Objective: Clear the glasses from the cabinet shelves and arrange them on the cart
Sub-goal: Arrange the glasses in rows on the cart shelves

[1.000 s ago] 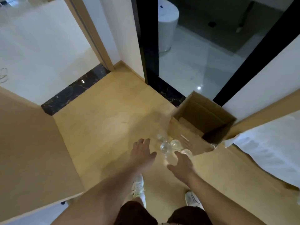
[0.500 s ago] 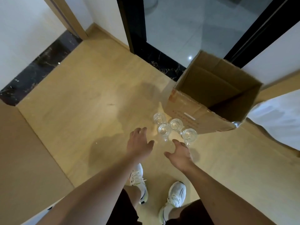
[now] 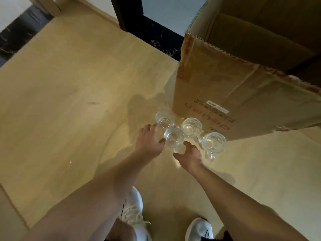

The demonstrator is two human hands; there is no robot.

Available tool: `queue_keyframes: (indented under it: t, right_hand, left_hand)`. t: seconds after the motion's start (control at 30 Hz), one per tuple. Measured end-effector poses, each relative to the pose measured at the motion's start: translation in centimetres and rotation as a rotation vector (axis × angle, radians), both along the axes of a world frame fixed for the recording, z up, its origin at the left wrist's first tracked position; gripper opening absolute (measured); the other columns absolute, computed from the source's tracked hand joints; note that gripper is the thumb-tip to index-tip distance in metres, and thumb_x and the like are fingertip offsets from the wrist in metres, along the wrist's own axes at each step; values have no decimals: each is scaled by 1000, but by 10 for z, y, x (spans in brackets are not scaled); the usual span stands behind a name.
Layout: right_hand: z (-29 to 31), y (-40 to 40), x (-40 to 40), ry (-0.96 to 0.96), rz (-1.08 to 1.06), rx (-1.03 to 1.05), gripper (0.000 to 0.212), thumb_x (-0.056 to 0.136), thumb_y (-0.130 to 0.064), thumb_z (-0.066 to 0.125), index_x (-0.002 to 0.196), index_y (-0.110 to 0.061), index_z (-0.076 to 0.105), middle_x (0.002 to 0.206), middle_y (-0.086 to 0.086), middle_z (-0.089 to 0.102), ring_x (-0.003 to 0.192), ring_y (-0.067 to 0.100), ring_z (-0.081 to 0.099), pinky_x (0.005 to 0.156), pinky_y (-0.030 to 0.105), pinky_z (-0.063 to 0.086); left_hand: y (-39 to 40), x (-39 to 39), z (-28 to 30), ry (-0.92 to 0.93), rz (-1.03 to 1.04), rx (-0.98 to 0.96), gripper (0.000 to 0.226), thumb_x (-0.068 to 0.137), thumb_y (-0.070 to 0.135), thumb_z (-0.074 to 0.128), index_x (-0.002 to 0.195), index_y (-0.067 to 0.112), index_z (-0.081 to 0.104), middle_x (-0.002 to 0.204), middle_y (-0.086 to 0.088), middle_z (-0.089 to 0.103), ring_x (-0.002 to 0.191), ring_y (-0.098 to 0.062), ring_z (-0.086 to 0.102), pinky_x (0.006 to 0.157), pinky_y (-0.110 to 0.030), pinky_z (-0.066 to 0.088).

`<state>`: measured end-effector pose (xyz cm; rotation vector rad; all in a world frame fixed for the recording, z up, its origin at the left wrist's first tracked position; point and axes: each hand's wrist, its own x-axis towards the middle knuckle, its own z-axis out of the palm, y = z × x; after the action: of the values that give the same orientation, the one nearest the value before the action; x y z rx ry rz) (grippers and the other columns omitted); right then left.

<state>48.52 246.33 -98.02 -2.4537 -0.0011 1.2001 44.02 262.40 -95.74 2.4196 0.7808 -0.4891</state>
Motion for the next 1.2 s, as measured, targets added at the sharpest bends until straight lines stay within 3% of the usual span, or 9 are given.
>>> queue_keyframes:
  t: [0.23,0.37,0.47,0.57,0.73,0.93,1.1,1.2]
  right_hand:
    - [-82,1,-2,6,-140,67,68,81,-39,79,139,-16,51,130,4,62,122,24,57,95,31,45]
    - [-107,-1,-8,-35,-278,140,47,79,-37,80,119,-18,64,113,-5,66,110,18,60,91,29,46]
    - [-121,-2,-8,-81,-363,174,23,80,-34,79,94,-21,66,90,-13,65,93,15,61,79,28,47]
    - [-128,-3,-8,-72,-453,220,13,78,-28,78,78,-22,67,75,-7,70,82,22,68,75,35,56]
    - [-134,-7,-7,-20,-511,291,9,77,-22,79,78,-19,70,78,-3,73,84,26,69,83,44,58]
    - [-139,0,-13,2,-552,316,22,70,-20,85,82,-19,66,76,-6,67,77,17,61,69,32,47]
    - [-147,1,-15,111,-656,384,21,71,-19,86,70,-19,65,65,-8,61,65,15,54,62,33,46]
    - [-150,0,-16,257,-738,468,10,78,-8,81,84,-7,73,79,4,69,71,17,65,63,33,57]
  left_hand:
    - [29,36,-78,-29,-26,82,78,83,28,73,150,16,34,145,-12,44,132,-34,42,106,-39,38]
    - [37,50,-102,-29,-28,76,96,75,17,80,154,22,25,148,-6,38,135,-30,39,101,-37,41]
    - [39,59,-115,-55,-32,60,107,71,20,85,155,24,20,149,-6,36,134,-30,39,101,-36,40]
    - [40,66,-123,-49,-53,54,115,67,23,90,156,26,17,150,-5,34,135,-30,39,101,-38,41]
    - [45,74,-132,-10,-67,6,123,63,18,93,158,28,16,154,-2,32,140,-28,36,108,-42,43]
    - [38,85,-135,-62,-59,-45,113,67,-4,73,156,38,17,148,1,34,133,-28,44,98,-37,52]
    - [38,90,-142,-112,-98,-35,106,68,-4,75,154,31,25,152,1,31,135,-27,41,98,-27,42]
    - [41,90,-145,-135,-63,-73,111,62,0,84,153,25,27,154,0,32,139,-27,38,99,-21,31]
